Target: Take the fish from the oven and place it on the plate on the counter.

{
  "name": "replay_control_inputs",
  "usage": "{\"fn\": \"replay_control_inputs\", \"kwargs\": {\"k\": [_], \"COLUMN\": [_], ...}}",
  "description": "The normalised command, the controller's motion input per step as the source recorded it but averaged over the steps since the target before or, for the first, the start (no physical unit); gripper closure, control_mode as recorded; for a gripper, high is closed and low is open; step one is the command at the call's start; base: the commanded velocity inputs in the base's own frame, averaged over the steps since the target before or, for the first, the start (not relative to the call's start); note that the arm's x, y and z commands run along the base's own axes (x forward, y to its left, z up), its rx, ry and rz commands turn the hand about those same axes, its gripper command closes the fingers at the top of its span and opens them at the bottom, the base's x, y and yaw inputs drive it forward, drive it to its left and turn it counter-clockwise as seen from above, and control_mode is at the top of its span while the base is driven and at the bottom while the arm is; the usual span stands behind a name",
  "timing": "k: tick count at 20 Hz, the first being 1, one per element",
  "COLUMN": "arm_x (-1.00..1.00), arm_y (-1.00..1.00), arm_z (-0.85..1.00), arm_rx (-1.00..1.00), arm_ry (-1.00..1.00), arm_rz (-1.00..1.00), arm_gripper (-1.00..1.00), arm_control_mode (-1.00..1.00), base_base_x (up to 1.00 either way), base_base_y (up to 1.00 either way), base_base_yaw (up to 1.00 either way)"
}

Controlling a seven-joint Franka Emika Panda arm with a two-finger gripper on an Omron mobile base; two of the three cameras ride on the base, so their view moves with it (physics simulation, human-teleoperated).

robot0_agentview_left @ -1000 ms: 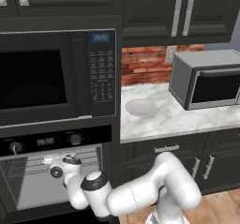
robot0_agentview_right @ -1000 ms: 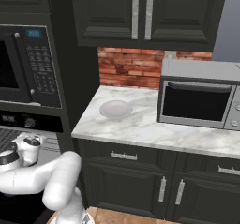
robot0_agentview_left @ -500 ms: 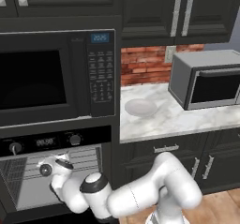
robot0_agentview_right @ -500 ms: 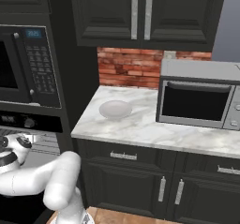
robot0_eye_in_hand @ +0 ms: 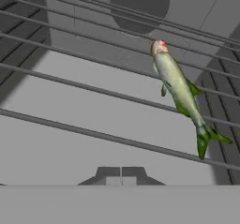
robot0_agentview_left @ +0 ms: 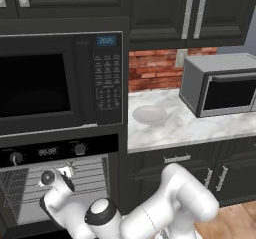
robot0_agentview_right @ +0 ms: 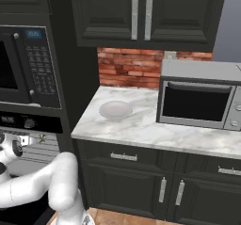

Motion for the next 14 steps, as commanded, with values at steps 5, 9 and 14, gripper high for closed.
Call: {"fn": "replay_control_inputs", "kwargs": {"k": [5, 9, 14], "arm_x": [-1.00, -1.00, -1.00], "arm_y": [0.16, 0.38, 0.40], "arm_z": [-1.00, -1.00, -1.00], "arm_rx": [-0.27, -0.34, -0.34], "arm_ry": [0.17, 0.13, 0.13], "arm_rz": [0.06, 0.04, 0.04], "arm_gripper": [1.00, 1.00, 1.00], "arm_control_mode": [-1.00, -1.00, -1.00], "base_base_x": [0.00, 0.00, 0.00], "base_base_y": [0.00, 0.00, 0.00], "base_base_yaw": [0.00, 0.00, 0.00]}}
